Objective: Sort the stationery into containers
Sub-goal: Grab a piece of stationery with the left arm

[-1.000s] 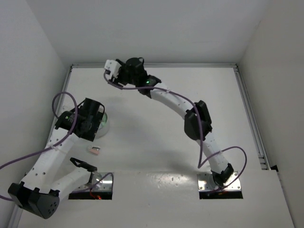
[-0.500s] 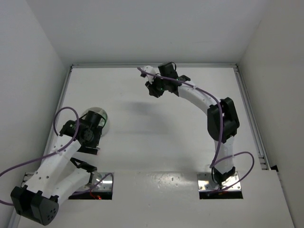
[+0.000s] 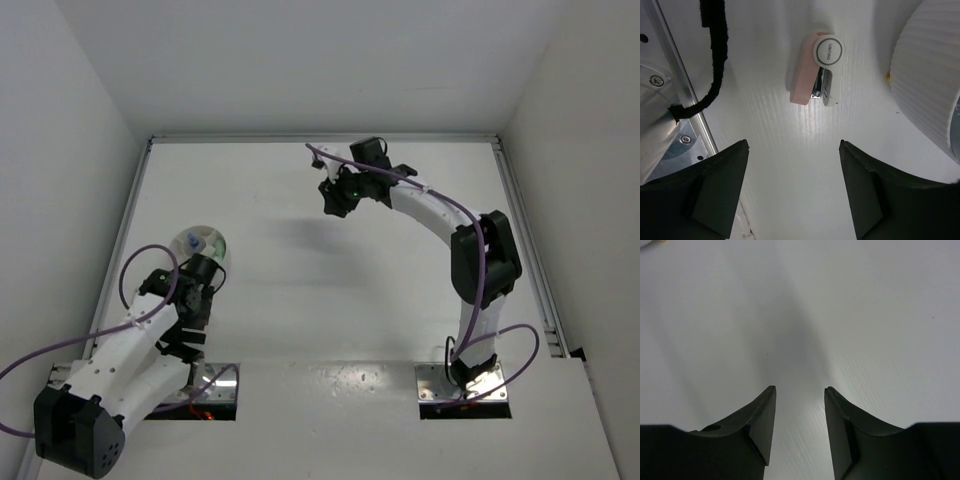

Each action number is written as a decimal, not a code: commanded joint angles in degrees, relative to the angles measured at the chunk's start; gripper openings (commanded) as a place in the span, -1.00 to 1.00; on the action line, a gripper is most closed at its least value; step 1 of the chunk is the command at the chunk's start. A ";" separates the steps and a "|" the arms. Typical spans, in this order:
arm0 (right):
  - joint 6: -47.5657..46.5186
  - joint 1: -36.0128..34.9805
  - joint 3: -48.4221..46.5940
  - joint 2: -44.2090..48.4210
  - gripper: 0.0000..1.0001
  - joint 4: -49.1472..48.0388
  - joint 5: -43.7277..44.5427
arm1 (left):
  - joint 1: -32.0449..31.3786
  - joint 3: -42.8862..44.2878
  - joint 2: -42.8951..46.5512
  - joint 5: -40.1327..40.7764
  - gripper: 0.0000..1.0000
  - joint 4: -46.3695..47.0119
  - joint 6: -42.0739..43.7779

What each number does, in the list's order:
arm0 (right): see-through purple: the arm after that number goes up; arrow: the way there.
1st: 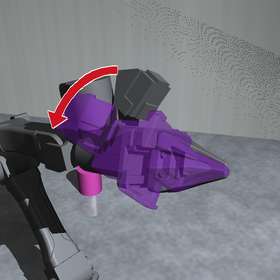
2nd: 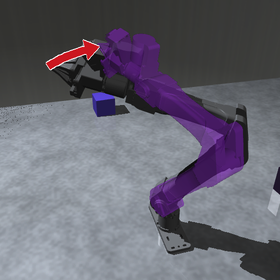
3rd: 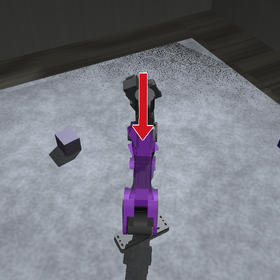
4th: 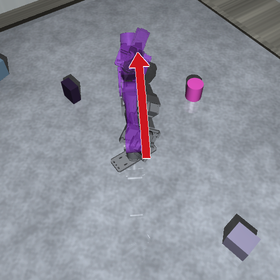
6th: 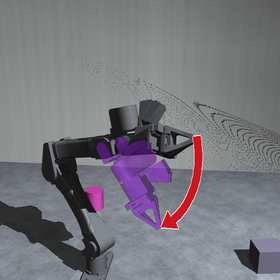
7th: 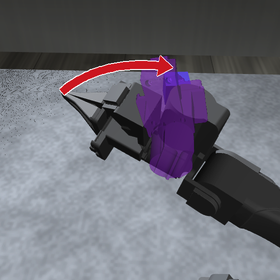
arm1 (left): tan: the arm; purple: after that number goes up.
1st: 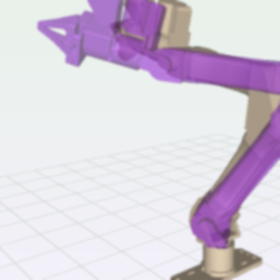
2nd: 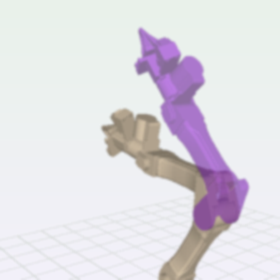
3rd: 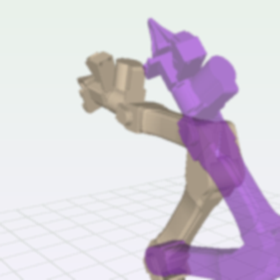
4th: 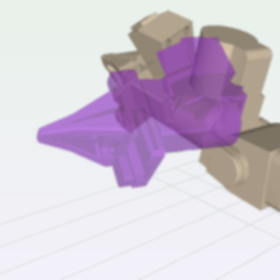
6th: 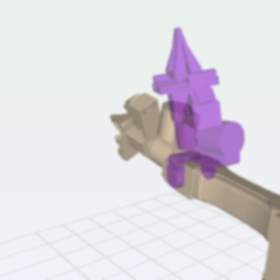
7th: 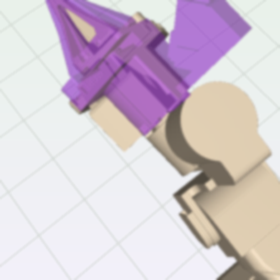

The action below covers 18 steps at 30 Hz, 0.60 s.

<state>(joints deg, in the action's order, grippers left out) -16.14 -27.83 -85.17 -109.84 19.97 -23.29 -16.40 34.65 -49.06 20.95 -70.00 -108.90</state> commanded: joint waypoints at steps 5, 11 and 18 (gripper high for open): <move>0.23 1.55 0.09 2.00 -0.09 -1.42 -2.29 | 0.58 0.50 -2.53 0.32 0.34 1.26 -3.16; 0.23 2.08 -0.44 0.95 -0.09 -1.42 -2.29 | 1.11 -0.73 -3.76 0.32 0.28 4.07 -3.16; 0.23 3.14 -0.44 -0.20 -0.09 -1.42 -2.81 | 2.34 -0.20 -6.83 2.34 0.49 4.08 -1.93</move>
<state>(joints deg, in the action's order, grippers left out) -16.12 -25.28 -85.08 -109.75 19.79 -24.53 -15.03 34.24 -54.85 21.61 -66.17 -110.93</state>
